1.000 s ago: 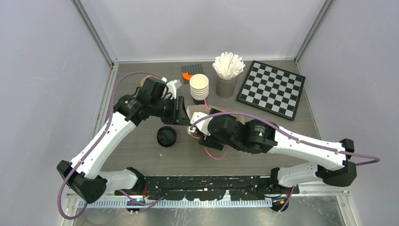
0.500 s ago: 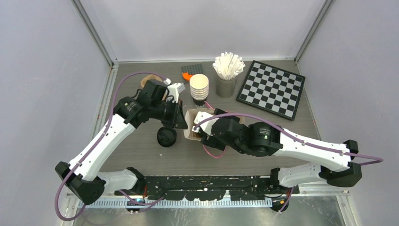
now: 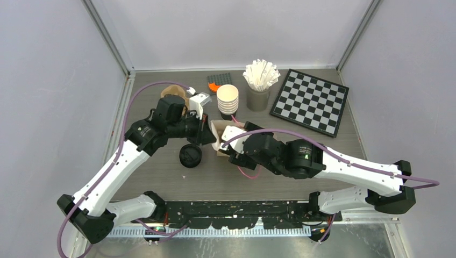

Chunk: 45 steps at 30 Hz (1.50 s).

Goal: Pack the takeout coffee

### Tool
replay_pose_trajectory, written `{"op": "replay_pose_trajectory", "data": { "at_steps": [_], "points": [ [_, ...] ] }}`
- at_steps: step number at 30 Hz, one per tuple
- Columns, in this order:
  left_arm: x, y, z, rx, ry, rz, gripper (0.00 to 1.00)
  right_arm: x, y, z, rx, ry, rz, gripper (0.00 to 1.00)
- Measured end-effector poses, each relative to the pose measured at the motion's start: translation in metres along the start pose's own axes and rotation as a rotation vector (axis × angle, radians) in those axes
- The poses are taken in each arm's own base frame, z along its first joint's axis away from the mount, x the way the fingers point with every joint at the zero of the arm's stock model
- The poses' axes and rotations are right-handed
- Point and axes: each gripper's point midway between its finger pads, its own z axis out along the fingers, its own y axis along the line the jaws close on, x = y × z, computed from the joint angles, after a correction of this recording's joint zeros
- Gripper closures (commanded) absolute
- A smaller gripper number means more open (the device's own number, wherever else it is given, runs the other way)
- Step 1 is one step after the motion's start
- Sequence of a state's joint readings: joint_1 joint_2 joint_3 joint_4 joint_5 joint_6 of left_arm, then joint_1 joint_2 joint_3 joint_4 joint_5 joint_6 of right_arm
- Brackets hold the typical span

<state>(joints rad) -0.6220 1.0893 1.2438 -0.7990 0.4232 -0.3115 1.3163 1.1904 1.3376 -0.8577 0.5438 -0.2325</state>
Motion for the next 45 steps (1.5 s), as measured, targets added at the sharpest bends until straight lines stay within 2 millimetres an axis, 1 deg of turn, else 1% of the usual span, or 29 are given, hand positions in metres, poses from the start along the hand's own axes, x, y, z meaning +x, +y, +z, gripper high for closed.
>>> {"op": "replay_pose_trajectory", "data": {
  "at_steps": [9,13,15,18,23,29,31,35,38,45],
  "points": [
    [-0.016,0.005,0.013,0.026,-0.085,0.154,1.0,-0.008,-0.017,0.0,0.091,-0.025,-0.021,0.31],
    [-0.018,0.007,0.015,0.029,-0.096,0.202,1.0,-0.009,-0.014,0.002,0.078,-0.031,-0.022,0.31],
    [-0.014,0.008,0.017,0.032,-0.086,0.205,0.99,-0.007,-0.01,0.004,0.059,-0.028,-0.027,0.31],
    [-0.006,0.012,0.02,0.029,-0.063,0.192,0.91,-0.003,-0.003,0.006,0.031,-0.023,-0.036,0.31],
    [0.005,0.012,0.017,0.019,-0.033,0.138,0.71,-0.003,0.001,0.007,0.01,-0.025,-0.038,0.31],
    [0.014,0.007,0.006,0.015,-0.018,0.057,0.55,-0.003,0.006,0.009,-0.011,-0.028,-0.04,0.31],
    [0.019,0.007,0.005,0.007,-0.003,0.03,0.53,-0.003,0.007,0.009,-0.017,-0.029,-0.04,0.31],
    [0.027,0.01,0.003,-0.014,0.03,-0.018,0.52,-0.003,0.008,0.011,-0.02,-0.032,-0.043,0.31],
    [0.03,0.011,0.003,-0.024,0.039,-0.049,0.53,-0.004,0.008,0.012,-0.017,-0.037,-0.044,0.31],
    [0.035,0.015,0.011,-0.045,0.077,-0.113,0.57,-0.007,0.008,0.018,-0.001,-0.042,-0.056,0.32]
  ]
}}
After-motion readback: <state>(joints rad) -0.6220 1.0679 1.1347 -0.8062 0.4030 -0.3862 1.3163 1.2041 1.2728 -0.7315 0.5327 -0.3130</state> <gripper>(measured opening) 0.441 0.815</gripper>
